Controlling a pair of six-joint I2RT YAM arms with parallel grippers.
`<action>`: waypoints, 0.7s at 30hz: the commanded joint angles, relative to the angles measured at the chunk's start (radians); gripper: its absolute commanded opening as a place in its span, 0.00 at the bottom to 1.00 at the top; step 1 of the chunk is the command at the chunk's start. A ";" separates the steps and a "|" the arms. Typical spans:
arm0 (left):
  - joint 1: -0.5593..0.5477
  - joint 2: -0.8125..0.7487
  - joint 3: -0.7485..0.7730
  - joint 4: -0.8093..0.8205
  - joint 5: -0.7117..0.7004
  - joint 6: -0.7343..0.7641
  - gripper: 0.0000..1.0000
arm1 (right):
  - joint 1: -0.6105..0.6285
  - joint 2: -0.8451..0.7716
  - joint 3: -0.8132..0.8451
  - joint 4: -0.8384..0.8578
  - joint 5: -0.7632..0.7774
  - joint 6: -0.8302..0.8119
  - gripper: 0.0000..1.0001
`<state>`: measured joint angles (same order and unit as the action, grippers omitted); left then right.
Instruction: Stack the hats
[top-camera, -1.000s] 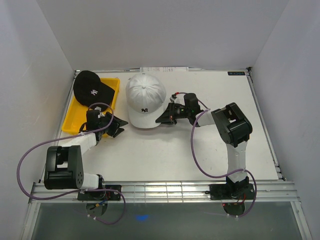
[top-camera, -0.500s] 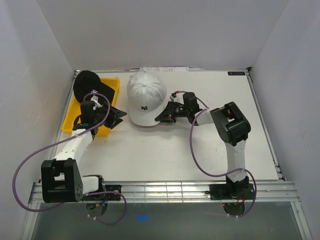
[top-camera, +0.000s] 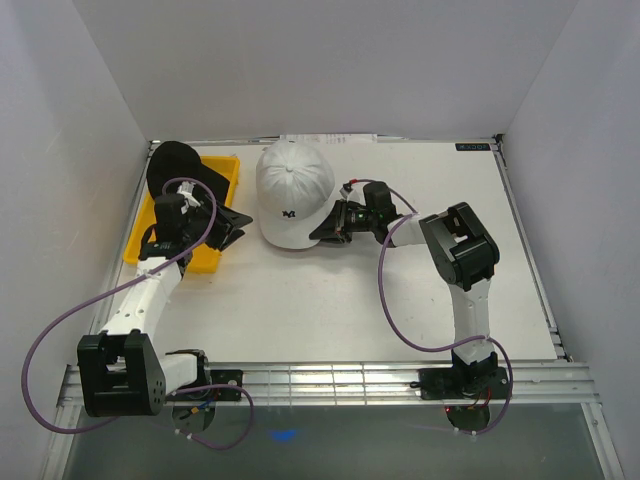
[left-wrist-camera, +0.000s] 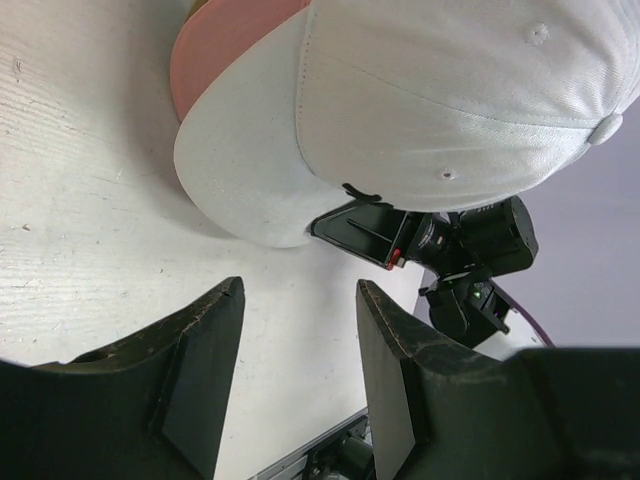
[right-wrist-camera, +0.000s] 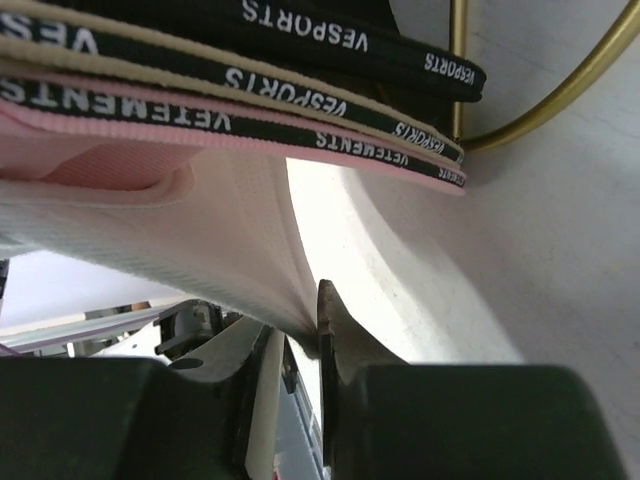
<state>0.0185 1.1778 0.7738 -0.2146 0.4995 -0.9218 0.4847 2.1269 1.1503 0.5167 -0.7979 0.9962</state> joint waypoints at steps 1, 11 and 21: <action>0.008 -0.037 0.053 -0.016 0.013 0.004 0.59 | -0.024 0.071 -0.047 -0.328 0.238 -0.039 0.19; 0.008 -0.021 0.140 -0.031 0.004 0.005 0.61 | -0.043 -0.010 -0.034 -0.331 0.186 -0.056 0.56; 0.066 0.020 0.300 -0.173 -0.200 0.055 0.65 | -0.052 -0.218 -0.158 -0.314 0.160 -0.076 0.65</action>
<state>0.0471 1.1988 0.9939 -0.3004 0.4267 -0.9073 0.4385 1.9972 1.0454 0.2375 -0.6579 0.9596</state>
